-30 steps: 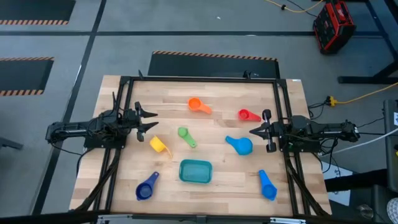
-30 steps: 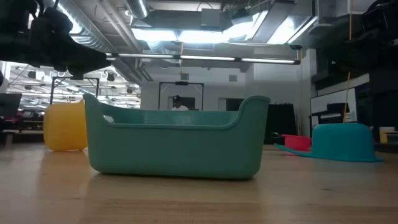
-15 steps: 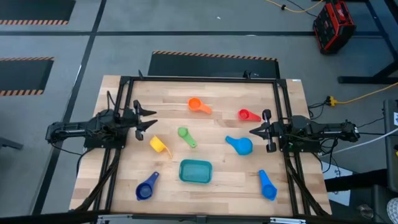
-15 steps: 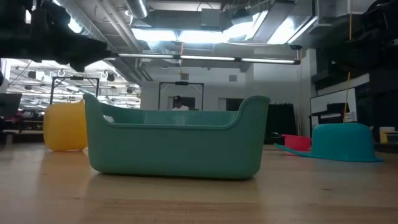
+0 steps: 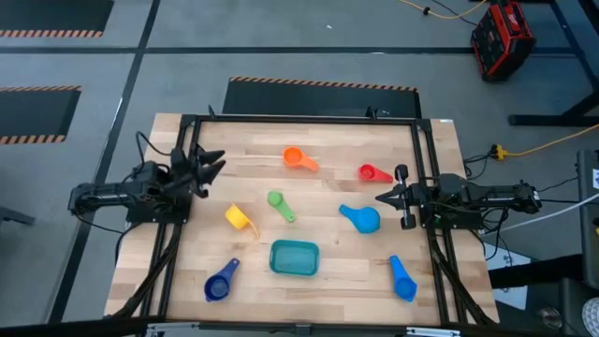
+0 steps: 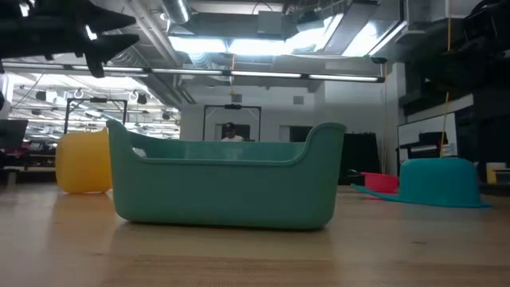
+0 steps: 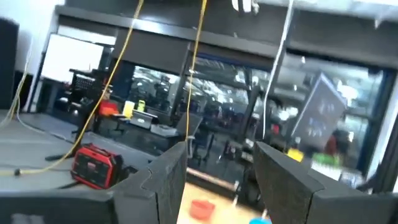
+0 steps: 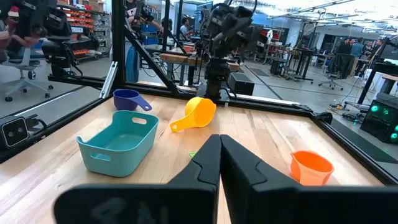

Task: Nest measuring cups in basket
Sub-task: Prepare the yellow measuring cup

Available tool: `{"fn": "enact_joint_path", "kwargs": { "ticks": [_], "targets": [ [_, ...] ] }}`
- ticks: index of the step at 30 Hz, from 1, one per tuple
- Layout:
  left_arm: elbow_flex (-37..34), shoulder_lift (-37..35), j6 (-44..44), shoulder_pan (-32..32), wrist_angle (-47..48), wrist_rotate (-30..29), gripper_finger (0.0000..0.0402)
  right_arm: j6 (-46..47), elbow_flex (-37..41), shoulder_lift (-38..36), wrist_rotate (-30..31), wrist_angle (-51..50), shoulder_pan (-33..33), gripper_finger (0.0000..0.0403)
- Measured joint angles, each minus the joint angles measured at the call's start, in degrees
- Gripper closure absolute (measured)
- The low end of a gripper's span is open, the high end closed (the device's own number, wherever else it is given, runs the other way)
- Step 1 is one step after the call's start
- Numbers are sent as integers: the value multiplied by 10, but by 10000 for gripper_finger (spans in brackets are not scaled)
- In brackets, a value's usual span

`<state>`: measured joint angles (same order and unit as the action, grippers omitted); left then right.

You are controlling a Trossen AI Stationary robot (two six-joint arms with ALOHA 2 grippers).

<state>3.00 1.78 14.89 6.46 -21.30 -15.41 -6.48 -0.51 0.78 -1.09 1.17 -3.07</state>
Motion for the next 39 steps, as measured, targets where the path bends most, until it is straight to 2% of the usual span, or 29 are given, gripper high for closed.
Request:
{"fn": "enact_joint_path", "kwargs": {
  "ticks": [6, 9, 14, 21, 26, 31, 39],
  "targets": [
    [64, 91, 79, -12, 57, -21, 223, 0, 0, 0, 0, 0, 0, 389],
    [107, 160, 141, -25, 99, -35, 223, 0, 0, 0, 0, 1, 0, 389],
    [185, 269, 264, -48, 164, -25, 223, 0, 0, 0, 0, 3, 0, 389],
    [305, 391, 441, -81, 304, 83, 223, 0, 0, 0, 0, 3, 0, 389],
    [360, 463, 580, -109, 366, 171, 223, 0, 0, 0, 0, 3, 0, 389],
    [377, 524, 738, -144, 373, 235, 223, 0, 0, 0, 0, 2, 0, 389],
    [377, 611, 945, -204, 374, 280, 223, 0, 0, 0, 0, 2, 0, 389]
  ]
}}
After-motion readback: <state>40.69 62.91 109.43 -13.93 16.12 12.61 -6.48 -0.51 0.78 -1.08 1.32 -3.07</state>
